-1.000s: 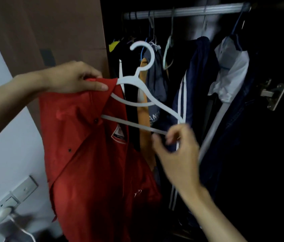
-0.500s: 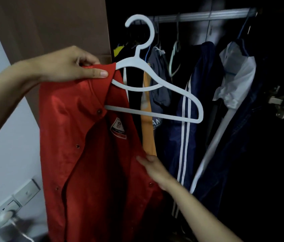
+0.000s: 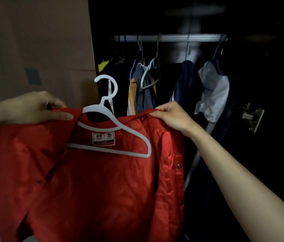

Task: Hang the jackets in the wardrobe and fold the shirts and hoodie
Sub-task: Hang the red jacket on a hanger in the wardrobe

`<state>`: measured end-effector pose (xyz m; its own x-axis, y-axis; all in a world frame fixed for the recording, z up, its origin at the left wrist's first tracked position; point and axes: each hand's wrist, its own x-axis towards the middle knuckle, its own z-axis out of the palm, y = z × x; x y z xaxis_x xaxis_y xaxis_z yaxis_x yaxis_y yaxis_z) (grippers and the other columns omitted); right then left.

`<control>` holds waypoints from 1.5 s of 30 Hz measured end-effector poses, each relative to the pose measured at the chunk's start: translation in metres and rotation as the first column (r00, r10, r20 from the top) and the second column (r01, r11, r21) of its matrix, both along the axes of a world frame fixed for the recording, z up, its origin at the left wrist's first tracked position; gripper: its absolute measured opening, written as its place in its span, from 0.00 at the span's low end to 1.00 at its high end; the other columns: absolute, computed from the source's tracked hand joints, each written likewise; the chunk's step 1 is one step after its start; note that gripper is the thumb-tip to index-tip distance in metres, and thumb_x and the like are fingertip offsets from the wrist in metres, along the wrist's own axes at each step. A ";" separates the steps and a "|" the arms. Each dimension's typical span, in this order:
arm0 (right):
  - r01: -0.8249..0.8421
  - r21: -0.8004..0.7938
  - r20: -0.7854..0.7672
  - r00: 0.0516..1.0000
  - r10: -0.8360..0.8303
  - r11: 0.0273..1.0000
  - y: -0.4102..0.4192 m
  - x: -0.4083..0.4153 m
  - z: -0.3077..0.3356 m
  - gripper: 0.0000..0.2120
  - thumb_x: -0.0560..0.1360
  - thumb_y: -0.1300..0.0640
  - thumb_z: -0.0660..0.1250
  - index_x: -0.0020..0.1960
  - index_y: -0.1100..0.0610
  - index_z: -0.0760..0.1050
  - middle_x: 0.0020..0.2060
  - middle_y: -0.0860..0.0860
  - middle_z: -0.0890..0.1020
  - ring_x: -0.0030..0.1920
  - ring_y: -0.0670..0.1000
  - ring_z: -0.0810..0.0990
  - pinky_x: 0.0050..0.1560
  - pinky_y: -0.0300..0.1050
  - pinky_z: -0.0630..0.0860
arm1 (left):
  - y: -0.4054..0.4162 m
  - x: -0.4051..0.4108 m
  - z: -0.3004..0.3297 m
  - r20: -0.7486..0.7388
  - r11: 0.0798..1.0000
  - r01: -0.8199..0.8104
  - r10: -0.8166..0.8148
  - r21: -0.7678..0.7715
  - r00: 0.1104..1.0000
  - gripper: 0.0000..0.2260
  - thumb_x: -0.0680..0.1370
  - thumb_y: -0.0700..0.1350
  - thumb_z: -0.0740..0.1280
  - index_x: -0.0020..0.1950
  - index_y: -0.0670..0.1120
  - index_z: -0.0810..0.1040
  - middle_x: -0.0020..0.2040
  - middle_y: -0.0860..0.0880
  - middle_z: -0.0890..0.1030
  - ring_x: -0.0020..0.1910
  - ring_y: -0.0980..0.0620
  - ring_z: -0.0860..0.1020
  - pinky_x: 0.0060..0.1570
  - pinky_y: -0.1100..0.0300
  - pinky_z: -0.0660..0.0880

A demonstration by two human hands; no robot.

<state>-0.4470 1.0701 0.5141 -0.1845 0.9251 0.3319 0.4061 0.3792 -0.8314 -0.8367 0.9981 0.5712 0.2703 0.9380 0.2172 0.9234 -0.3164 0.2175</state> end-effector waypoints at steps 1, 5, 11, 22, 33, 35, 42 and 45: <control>0.008 0.042 0.054 0.998 -0.011 0.999 -0.003 -0.003 0.009 0.12 0.78 0.57 0.71 0.46 0.67 0.85 0.39 0.62 0.86 0.35 0.52 0.78 0.40 0.45 0.75 | -0.001 0.025 0.004 0.039 0.999 -0.039 0.038 0.024 0.999 0.08 0.73 0.62 0.68 0.40 0.61 0.83 0.37 0.61 0.84 0.37 0.64 0.82 0.43 0.58 0.77; 0.064 0.146 0.148 0.985 -0.085 0.987 -0.016 -0.025 0.022 0.22 0.79 0.51 0.70 0.40 0.70 0.80 0.28 0.57 0.76 0.27 0.49 0.72 0.33 0.47 0.67 | 0.016 0.041 -0.018 0.064 0.985 0.039 -0.050 0.169 0.997 0.17 0.74 0.63 0.67 0.38 0.51 0.81 0.33 0.55 0.81 0.33 0.59 0.79 0.37 0.61 0.75; 0.034 0.153 -0.018 0.999 -0.032 0.988 -0.039 -0.063 0.012 0.26 0.79 0.48 0.69 0.40 0.73 0.76 0.32 0.70 0.78 0.29 0.55 0.72 0.36 0.58 0.72 | 0.021 0.085 -0.051 0.079 0.993 0.107 -0.111 0.055 0.991 0.19 0.72 0.69 0.61 0.36 0.55 0.79 0.31 0.63 0.79 0.32 0.64 0.78 0.34 0.70 0.69; -0.031 0.101 0.160 0.987 0.015 0.994 -0.066 -0.050 -0.011 0.14 0.78 0.64 0.67 0.34 0.55 0.76 0.23 0.39 0.76 0.25 0.37 0.73 0.31 0.36 0.68 | 0.026 0.077 -0.060 0.252 0.973 -0.082 0.025 0.217 0.967 0.17 0.75 0.69 0.65 0.34 0.59 0.76 0.34 0.58 0.79 0.38 0.51 0.80 0.43 0.53 0.75; 0.089 0.022 -0.154 0.984 -0.085 0.996 -0.064 -0.023 0.049 0.13 0.80 0.68 0.61 0.53 0.62 0.84 0.37 0.61 0.83 0.34 0.53 0.77 0.38 0.42 0.73 | -0.002 0.105 -0.051 0.096 0.973 -0.066 0.046 0.220 0.994 0.17 0.77 0.68 0.62 0.46 0.57 0.80 0.43 0.52 0.82 0.50 0.44 0.82 0.50 0.49 0.78; 0.004 -0.038 -0.249 0.968 -0.013 0.999 -0.071 -0.047 0.048 0.13 0.81 0.67 0.60 0.55 0.63 0.83 0.27 0.51 0.80 0.26 0.45 0.76 0.30 0.34 0.73 | -0.001 0.131 -0.070 -0.019 0.973 -0.059 0.065 0.222 0.998 0.19 0.78 0.69 0.59 0.56 0.58 0.78 0.54 0.49 0.83 0.57 0.41 0.80 0.52 0.48 0.76; -0.107 -0.009 -0.148 0.983 0.104 0.994 -0.085 -0.079 0.026 0.10 0.81 0.64 0.64 0.55 0.57 0.84 0.26 0.45 0.76 0.27 0.43 0.72 0.30 0.31 0.70 | 0.013 0.139 -0.086 0.065 0.967 -0.151 0.140 0.205 0.988 0.18 0.78 0.68 0.59 0.56 0.57 0.77 0.56 0.45 0.82 0.57 0.38 0.80 0.52 0.46 0.75; -0.193 -0.123 -0.008 0.981 0.193 0.973 -0.092 -0.060 0.016 0.09 0.76 0.67 0.70 0.50 0.56 0.85 0.46 0.57 0.87 0.43 0.55 0.84 0.47 0.43 0.80 | 0.021 0.114 -0.077 0.222 0.978 -0.152 0.118 0.143 0.968 0.21 0.72 0.72 0.59 0.40 0.57 0.77 0.40 0.52 0.81 0.50 0.41 0.82 0.51 0.46 0.78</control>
<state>-0.5073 0.9780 0.5299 -0.3647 0.9055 0.2168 0.3388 0.3459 -0.8750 -0.7231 1.0193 0.4942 0.0756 0.9119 0.4033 0.8981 -0.2380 0.3698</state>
